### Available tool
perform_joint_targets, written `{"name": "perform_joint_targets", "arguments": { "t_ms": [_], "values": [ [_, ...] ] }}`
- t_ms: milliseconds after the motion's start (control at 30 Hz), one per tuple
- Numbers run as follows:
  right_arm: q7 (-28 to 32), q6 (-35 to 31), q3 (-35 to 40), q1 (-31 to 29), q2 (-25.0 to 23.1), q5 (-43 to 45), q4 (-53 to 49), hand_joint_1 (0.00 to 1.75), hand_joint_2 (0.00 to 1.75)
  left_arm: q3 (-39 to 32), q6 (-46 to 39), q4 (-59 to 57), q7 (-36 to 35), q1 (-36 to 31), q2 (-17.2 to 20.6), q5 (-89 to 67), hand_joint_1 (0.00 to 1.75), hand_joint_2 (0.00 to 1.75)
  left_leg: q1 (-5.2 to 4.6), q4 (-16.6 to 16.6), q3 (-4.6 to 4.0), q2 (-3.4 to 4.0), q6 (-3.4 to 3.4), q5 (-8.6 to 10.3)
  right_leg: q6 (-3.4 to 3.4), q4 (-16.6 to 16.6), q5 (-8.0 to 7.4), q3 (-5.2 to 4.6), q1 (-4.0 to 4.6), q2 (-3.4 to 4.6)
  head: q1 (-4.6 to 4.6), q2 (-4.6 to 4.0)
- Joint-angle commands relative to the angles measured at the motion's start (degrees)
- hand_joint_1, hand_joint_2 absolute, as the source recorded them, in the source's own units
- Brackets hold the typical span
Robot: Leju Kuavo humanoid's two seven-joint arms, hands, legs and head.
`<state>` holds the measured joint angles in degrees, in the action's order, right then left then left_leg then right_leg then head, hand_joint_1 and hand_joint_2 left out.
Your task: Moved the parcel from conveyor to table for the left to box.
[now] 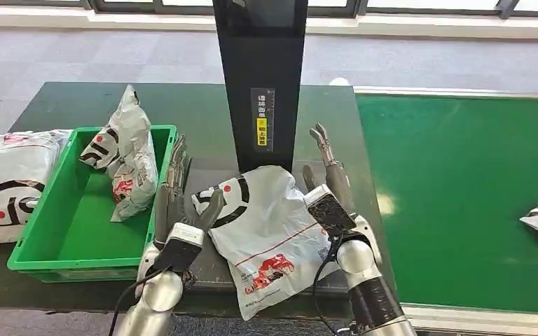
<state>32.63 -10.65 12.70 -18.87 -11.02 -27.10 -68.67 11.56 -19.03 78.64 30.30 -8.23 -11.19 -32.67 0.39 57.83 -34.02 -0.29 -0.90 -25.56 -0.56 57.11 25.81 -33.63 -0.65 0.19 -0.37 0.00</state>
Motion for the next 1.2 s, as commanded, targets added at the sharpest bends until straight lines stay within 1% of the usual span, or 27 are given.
{"name": "perform_joint_targets", "arguments": {
  "t_ms": [33, 67, 100, 133, 167, 233, 300, 367, 400, 467, 500, 600, 700, 800, 1200],
  "values": [
    [4.1, -0.6, -4.6, 5.3, 1.8, 3.3, -14.0, 0.0, 0.0, 7.4, 8.5, -10.4, -9.0, -2.1, 5.5, -23.8, 0.0, 1.75, -0.02, -0.1, 0.13, -0.24, 0.02, 0.07, 0.04, -0.1, 0.04, 0.19, 0.0, -0.28, 0.0, 0.0],
    [4.6, -0.1, -5.1, 6.7, 2.1, 4.0, -16.9, 0.0, 0.0, 7.1, 8.7, -12.7, -8.9, -2.2, 5.2, -24.5, 0.0, 1.75, -0.05, -0.1, 0.08, -0.24, 0.02, 0.06, 0.02, -0.1, 0.04, 0.12, -0.04, -0.27, 0.0, 0.0],
    [5.1, 0.3, -5.6, 8.0, 2.2, 4.6, -19.5, 0.0, 0.0, 7.2, 8.8, -15.0, -8.4, -2.6, 5.2, -25.1, 0.0, 0.0, -0.04, -0.2, 0.17, -0.3, 0.02, 0.06, 0.03, -0.2, 0.06, 0.24, -0.03, -0.34, 0.0, 0.0],
    [6.1, 0.6, -6.1, 9.4, 2.3, 5.0, -22.6, 0.0, 1.75, 7.7, 8.2, -18.8, -9.7, -3.8, 5.2, -27.8, 0.0, 0.0, -0.02, -0.2, 0.24, -0.29, 0.03, 0.05, 0.03, -0.2, 0.05, 0.32, 0.0, -0.34, 0.0, 0.0],
    [6.5, 0.9, -6.3, 10.2, 2.2, 5.3, -24.6, 0.0, 1.75, 7.9, 8.1, -21.7, -10.1, -4.9, 4.9, -28.9, 0.0, 1.75, -0.04, -0.2, 0.19, -0.33, 0.03, 0.05, 0.01, -0.2, 0.07, 0.28, -0.03, -0.37, 0.0, 0.0],
    [7.4, 1.1, -6.2, 11.2, 1.9, 5.7, -28.0, 0.0, 1.75, 9.0, 10.2, -29.4, -9.6, -7.7, 4.0, -30.6, 0.0, 1.75, -0.04, -0.2, 0.16, -0.38, 0.03, 0.05, 0.01, -0.2, 0.08, 0.26, -0.03, -0.42, 0.0, 0.0],
    [7.4, 1.0, -5.4, 11.6, 2.2, 6.2, -29.9, 0.0, 1.75, 10.7, 10.9, -36.0, -10.7, -9.9, 3.3, -33.0, 0.0, 1.75, -0.05, -0.1, 0.09, -0.35, 0.02, 0.01, 0.01, -0.1, 0.07, 0.14, -0.04, -0.36, 0.0, 0.0],
    [7.4, 1.0, -4.6, 11.2, 2.3, 6.7, -30.1, 0.0, 1.75, 11.2, 11.5, -40.8, -10.1, -11.7, 2.2, -33.3, 0.0, 1.75, -0.06, -0.2, 0.14, -0.36, 0.03, 0.02, 0.02, -0.1, 0.06, 0.19, -0.04, -0.38, 0.0, 0.0],
    [7.4, 0.9, -4.6, 11.0, 2.2, 6.6, -29.9, 0.0, 1.75, 11.3, 11.7, -41.5, -10.1, -11.9, 2.1, -33.3, 0.0, 1.75, -0.05, -0.2, 0.15, -0.36, 0.04, 0.03, 0.02, -0.2, 0.04, 0.21, -0.03, -0.39, 0.0, 0.0],
    [7.3, 0.6, -4.3, 9.1, 2.3, 6.7, -28.5, 0.0, 1.75, 12.0, 12.6, -44.7, -10.0, -13.9, 1.6, -33.7, 0.0, 1.75, -0.03, -0.2, 0.18, -0.24, 0.04, 0.04, 0.02, -0.2, 0.03, 0.2, -0.02, -0.39, 0.0, 0.0],
    [7.4, 0.3, -4.3, 8.4, 2.5, 7.0, -28.0, 0.0, 1.75, 12.1, 13.2, -46.4, -10.0, -15.3, 1.3, -33.7, 0.0, 1.75, -0.08, -0.1, 0.08, -0.14, 0.04, 0.01, 0.0, -0.1, 0.04, 0.06, -0.07, -0.27, 0.0, 0.0],
    [7.4, 0.3, -4.6, 7.3, 2.8, 7.7, -27.1, 0.0, 1.75, 11.9, 13.5, -48.0, -9.9, -16.9, 1.1, -33.3, 0.0, 1.75, -0.02, 0.0, 0.04, 0.04, 0.04, -0.03, 0.01, -0.1, -0.02, 0.02, -0.01, -0.08, 0.0, 0.0],
    [7.3, 0.0, -4.4, 5.4, 3.0, 8.3, -25.5, 0.0, 1.75, 12.7, 15.6, -52.2, -10.2, -20.3, 0.6, -33.6, 0.0, 1.75, -0.01, 0.0, 0.12, 0.0, 0.05, 0.0, 0.02, -0.1, -0.05, 0.18, 0.01, -0.12, 0.0, 0.0],
    [7.4, -0.4, -4.2, 4.9, 2.8, 8.4, -25.1, 0.0, 1.75, 12.6, 15.1, -53.6, -9.9, -21.9, 0.5, -33.5, 0.0, 1.75, -0.01, -0.1, 0.16, 0.05, 0.06, 0.05, 0.03, -0.1, -0.11, 0.21, 0.0, -0.07, 0.0, 0.0],
    [7.4, -0.4, -4.2, 5.0, 2.8, 8.4, -25.1, 0.0, 1.75, 12.6, 15.0, -53.7, -9.9, -21.8, 0.4, -33.4, 0.0, 1.75, -0.02, -0.1, 0.39, 0.12, 0.06, 0.04, 0.03, -0.1, -0.1, 0.42, -0.01, -0.02, 0.0, 0.0]
  ]
}}
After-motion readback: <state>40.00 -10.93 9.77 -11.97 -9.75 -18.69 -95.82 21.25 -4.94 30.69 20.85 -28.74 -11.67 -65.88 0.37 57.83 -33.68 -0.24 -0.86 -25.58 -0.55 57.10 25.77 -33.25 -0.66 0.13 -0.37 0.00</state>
